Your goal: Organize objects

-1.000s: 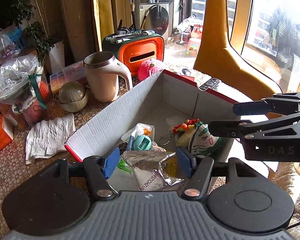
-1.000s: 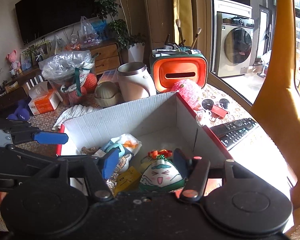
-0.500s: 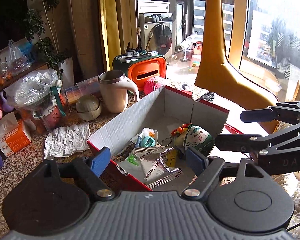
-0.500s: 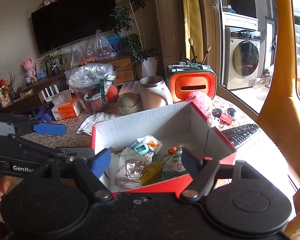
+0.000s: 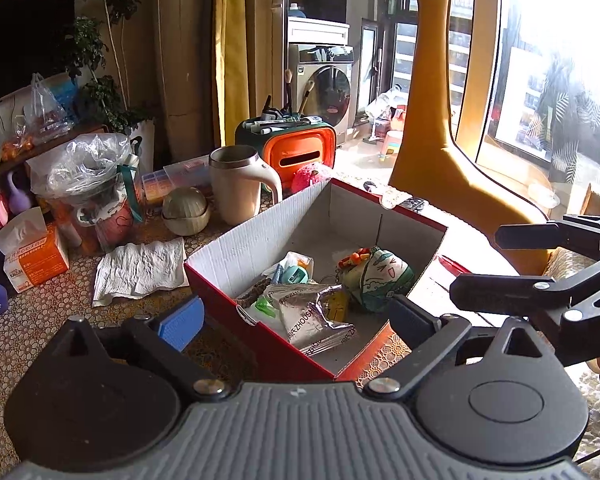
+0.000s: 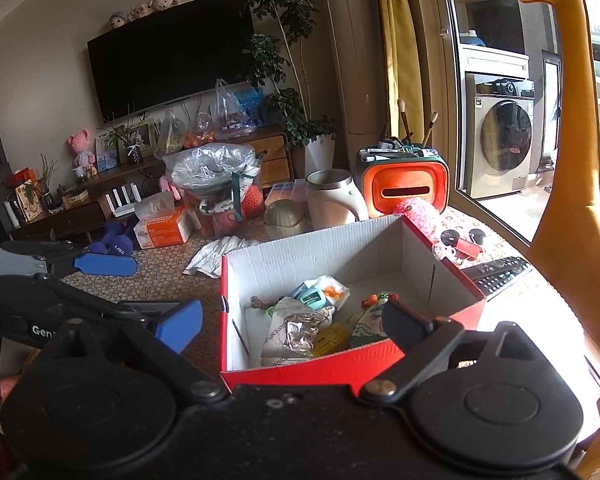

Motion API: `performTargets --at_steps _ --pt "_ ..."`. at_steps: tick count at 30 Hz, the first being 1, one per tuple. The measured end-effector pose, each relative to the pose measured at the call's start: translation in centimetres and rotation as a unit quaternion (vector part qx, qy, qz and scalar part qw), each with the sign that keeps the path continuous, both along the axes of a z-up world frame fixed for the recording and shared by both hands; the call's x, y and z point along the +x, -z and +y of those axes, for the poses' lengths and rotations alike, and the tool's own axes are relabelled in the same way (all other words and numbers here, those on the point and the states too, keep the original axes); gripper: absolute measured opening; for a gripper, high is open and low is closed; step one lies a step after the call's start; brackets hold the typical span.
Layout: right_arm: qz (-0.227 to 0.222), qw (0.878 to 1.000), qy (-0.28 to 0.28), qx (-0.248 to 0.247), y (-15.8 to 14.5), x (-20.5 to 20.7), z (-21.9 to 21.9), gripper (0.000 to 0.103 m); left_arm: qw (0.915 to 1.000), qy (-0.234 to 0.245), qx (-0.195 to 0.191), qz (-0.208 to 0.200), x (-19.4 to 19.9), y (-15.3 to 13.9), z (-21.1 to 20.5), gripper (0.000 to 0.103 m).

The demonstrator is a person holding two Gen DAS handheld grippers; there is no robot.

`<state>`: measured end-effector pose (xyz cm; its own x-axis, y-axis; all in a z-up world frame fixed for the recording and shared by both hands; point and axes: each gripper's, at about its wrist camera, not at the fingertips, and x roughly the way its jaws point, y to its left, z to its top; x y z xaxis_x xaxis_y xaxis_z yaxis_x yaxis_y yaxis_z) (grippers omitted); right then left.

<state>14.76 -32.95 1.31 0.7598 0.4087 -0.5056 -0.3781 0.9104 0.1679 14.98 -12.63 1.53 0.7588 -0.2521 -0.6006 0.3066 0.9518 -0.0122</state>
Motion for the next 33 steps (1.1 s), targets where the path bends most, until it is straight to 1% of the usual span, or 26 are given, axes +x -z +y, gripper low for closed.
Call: performTargets --at_steps 2,6,10,15,22,29,33 --pt "-0.007 1.0 -0.002 0.002 0.0 -0.6 0.0 0.102 1.0 -0.003 -0.003 -0.004 -0.4 0.0 0.1 0.103" --pt "-0.024 1.0 -0.007 -0.005 0.1 -1.8 0.2 0.102 0.9999 -0.008 -0.012 -0.003 -1.2 0.2 0.3 0.103" --pt "-0.03 0.999 -0.008 -0.011 0.3 -2.7 0.3 0.102 0.9999 -0.014 -0.007 -0.006 -1.9 0.4 0.2 0.103" --pt "-0.031 0.999 0.002 -0.007 0.5 -3.4 -0.1 0.102 0.9997 -0.017 0.003 -0.016 -2.8 0.5 -0.2 0.103" --pt "-0.027 1.0 0.016 -0.004 0.8 -4.0 -0.8 0.102 0.9998 -0.005 0.005 -0.019 -3.7 0.6 -0.9 0.103" --pt "-0.02 1.0 0.022 -0.006 1.5 -4.5 -0.9 0.102 0.9999 0.0 0.003 -0.012 -4.0 1.2 -1.2 0.103" --pt "-0.013 1.0 0.026 -0.002 1.7 -4.5 -1.0 0.102 1.0 -0.005 0.002 -0.006 -3.9 1.5 -0.8 0.103"
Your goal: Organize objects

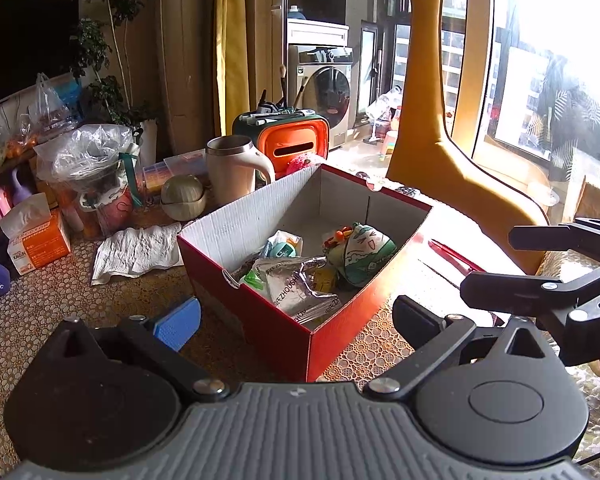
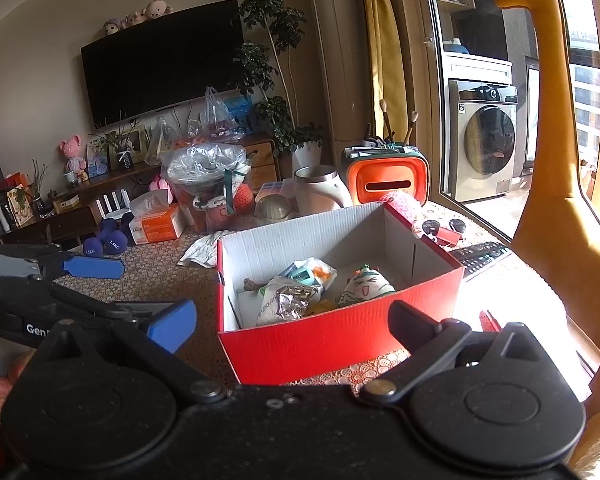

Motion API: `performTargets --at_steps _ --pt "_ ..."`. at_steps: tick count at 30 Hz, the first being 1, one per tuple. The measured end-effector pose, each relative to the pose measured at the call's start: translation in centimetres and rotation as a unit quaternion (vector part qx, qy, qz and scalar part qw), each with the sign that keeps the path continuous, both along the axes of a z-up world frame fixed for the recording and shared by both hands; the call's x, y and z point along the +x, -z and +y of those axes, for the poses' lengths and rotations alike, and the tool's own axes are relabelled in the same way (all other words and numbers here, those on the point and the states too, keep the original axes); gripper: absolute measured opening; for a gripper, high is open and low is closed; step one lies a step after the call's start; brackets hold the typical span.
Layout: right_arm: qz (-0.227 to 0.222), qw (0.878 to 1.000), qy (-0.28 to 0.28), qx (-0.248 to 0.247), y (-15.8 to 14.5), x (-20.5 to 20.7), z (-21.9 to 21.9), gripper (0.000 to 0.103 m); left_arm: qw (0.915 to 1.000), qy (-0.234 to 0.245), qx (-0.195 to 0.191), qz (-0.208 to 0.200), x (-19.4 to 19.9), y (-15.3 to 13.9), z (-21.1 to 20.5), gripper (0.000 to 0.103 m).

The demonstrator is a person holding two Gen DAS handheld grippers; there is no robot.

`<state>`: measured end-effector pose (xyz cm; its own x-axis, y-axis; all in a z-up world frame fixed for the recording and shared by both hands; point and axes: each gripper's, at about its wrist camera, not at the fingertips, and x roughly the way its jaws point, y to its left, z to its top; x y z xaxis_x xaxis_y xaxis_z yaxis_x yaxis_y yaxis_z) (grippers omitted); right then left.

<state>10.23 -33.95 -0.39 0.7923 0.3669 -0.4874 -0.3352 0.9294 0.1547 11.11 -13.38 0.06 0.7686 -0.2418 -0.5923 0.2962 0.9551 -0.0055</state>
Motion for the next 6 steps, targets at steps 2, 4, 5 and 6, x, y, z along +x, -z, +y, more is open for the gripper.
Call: performTargets --at_steps 2,4,5,6 --pt "0.003 1.0 0.001 0.001 0.1 0.0 0.0 0.102 1.0 -0.004 -0.002 0.0 0.1 0.0 0.3 0.103" --pt "0.005 1.0 0.003 0.001 0.1 0.1 0.1 0.102 1.0 -0.003 -0.009 0.002 0.1 -0.1 0.9 0.103" --pt "0.006 1.0 0.003 0.001 0.1 0.1 0.3 0.102 0.9999 -0.002 -0.012 0.003 0.2 -0.2 1.2 0.103" --pt "0.006 1.0 0.003 0.002 0.1 0.1 0.4 0.102 0.9999 -0.002 -0.016 0.004 0.2 -0.3 1.6 0.103"
